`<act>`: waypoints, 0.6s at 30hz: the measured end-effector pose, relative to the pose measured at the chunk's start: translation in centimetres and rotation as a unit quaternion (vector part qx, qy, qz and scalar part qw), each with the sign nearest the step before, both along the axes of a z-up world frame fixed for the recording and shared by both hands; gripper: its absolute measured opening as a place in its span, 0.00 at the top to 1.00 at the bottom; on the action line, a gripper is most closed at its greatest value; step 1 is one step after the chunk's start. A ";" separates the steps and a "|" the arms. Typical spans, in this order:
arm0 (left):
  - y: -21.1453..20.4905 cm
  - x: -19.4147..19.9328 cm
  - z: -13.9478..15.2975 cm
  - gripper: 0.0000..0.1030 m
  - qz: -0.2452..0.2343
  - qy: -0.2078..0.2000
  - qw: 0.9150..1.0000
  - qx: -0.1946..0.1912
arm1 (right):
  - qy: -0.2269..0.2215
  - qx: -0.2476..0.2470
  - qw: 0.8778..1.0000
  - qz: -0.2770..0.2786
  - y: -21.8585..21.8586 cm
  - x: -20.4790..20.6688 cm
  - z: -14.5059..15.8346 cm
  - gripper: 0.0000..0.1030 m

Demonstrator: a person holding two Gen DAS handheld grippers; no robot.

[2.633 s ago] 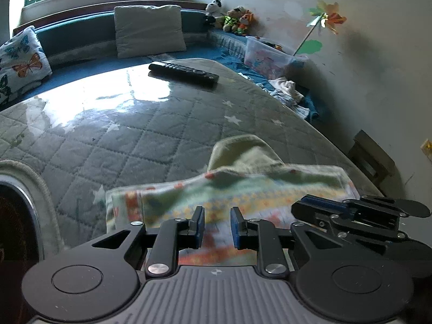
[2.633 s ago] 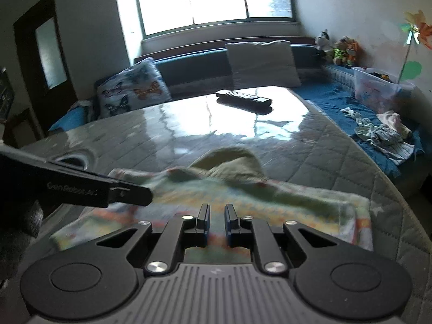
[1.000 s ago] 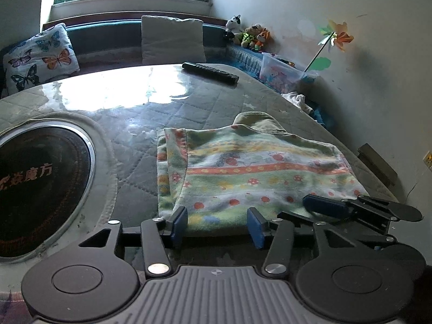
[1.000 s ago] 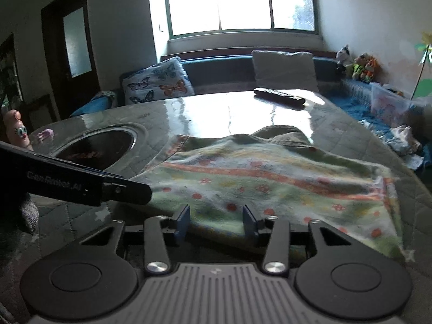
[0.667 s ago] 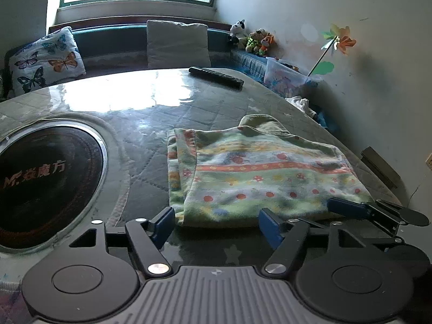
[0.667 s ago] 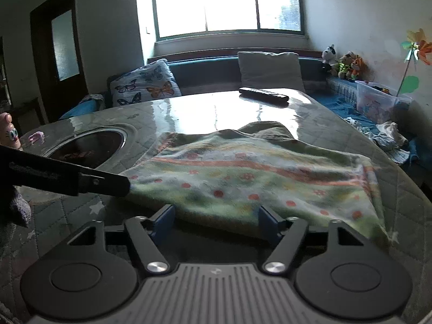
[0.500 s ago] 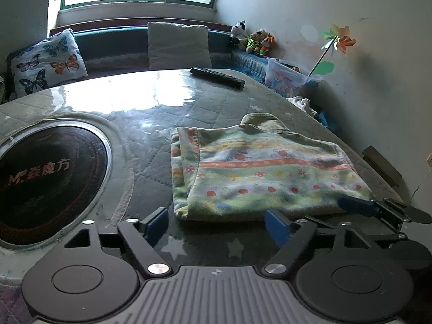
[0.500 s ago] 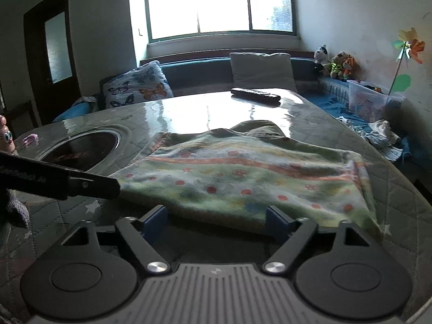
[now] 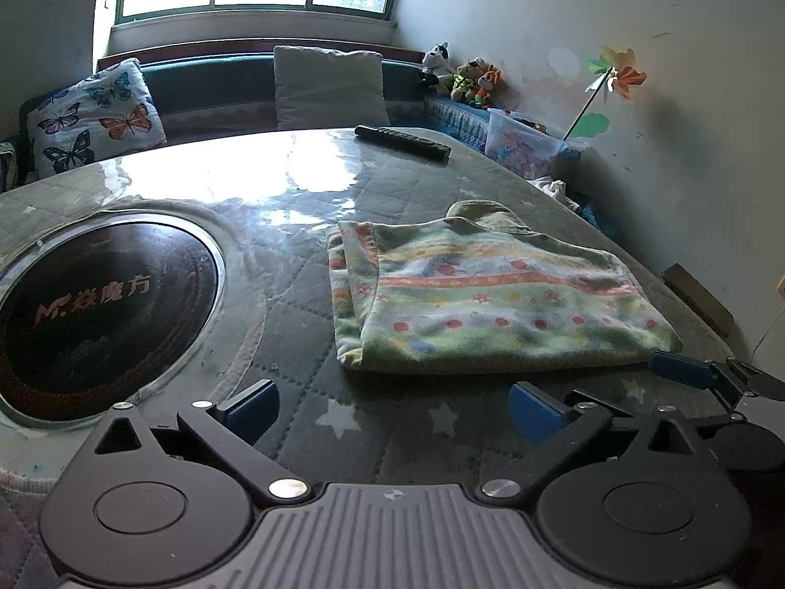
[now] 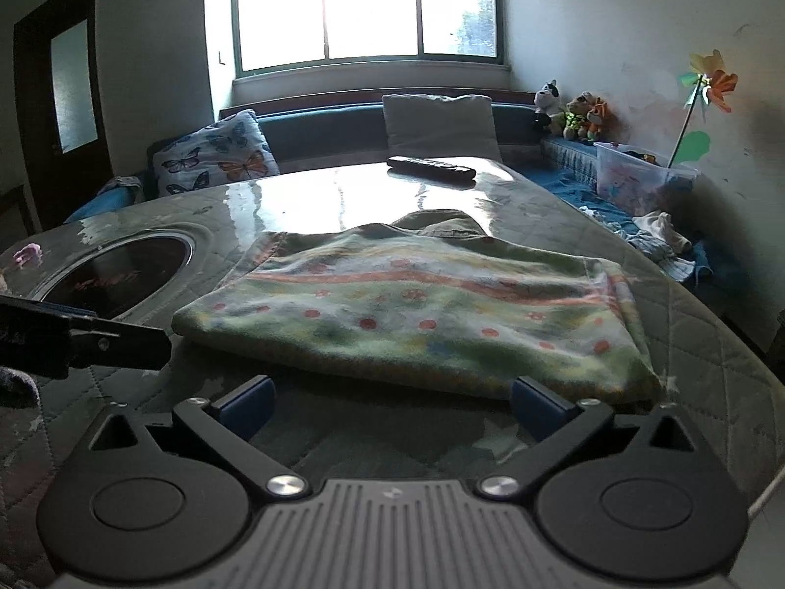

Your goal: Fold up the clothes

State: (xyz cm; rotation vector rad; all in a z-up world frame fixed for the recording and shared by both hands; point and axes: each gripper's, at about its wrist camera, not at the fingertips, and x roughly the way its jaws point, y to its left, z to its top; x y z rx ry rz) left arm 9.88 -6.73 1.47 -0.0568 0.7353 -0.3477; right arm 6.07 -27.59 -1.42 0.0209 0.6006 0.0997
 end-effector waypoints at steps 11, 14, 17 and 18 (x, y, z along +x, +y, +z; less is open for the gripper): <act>0.7 -1.8 -0.2 0.00 -0.002 -0.007 1.000 0.002 | -0.006 -0.002 1.000 -0.024 0.8 -1.6 0.1 0.00; 0.9 -2.3 -0.3 0.00 -0.002 -0.006 1.000 -0.001 | -0.009 0.001 0.999 -0.033 0.9 -2.1 0.1 0.00; 1.0 -2.6 -0.4 0.00 -0.001 -0.004 1.000 -0.002 | -0.011 0.003 0.999 -0.038 1.0 -2.6 0.1 0.00; 1.1 -2.8 -0.4 0.00 0.001 -0.004 1.000 -0.002 | -0.012 0.003 0.999 -0.039 1.0 -2.7 0.1 0.00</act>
